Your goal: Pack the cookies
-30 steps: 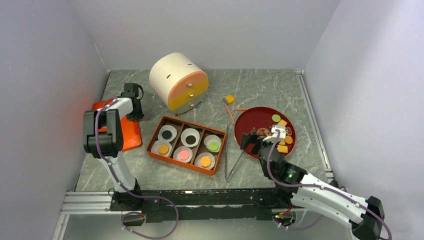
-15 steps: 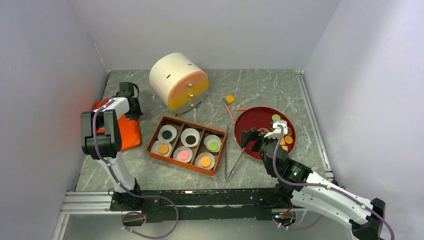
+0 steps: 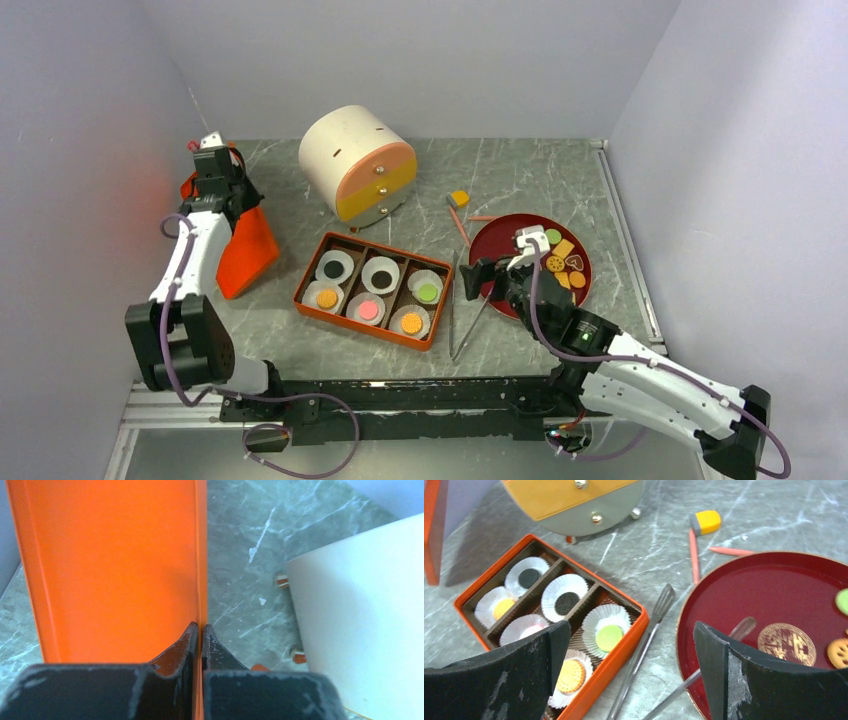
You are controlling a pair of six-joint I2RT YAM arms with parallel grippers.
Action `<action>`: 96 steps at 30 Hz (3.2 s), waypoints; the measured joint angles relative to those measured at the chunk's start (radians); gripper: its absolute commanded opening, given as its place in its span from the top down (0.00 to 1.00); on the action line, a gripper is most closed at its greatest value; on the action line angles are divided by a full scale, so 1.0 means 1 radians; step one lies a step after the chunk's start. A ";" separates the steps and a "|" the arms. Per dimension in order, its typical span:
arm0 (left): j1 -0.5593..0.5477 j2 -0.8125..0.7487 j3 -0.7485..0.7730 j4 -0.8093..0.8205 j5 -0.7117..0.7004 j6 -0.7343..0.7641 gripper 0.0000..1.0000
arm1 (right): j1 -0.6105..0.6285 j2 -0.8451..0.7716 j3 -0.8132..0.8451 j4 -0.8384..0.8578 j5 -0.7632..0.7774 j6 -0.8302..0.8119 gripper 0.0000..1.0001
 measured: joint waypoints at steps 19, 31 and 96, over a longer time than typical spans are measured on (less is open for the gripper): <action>0.015 -0.322 -0.185 0.104 0.092 -0.369 0.95 | 0.027 0.357 0.121 0.350 -0.393 -0.082 0.01; -0.006 -0.400 -0.126 0.092 0.134 -0.547 0.95 | 0.183 0.663 0.342 0.587 -0.402 -0.204 0.01; -0.236 -0.748 -0.087 -0.210 0.095 -0.451 0.27 | 0.494 1.221 0.245 1.567 -0.109 -1.506 1.00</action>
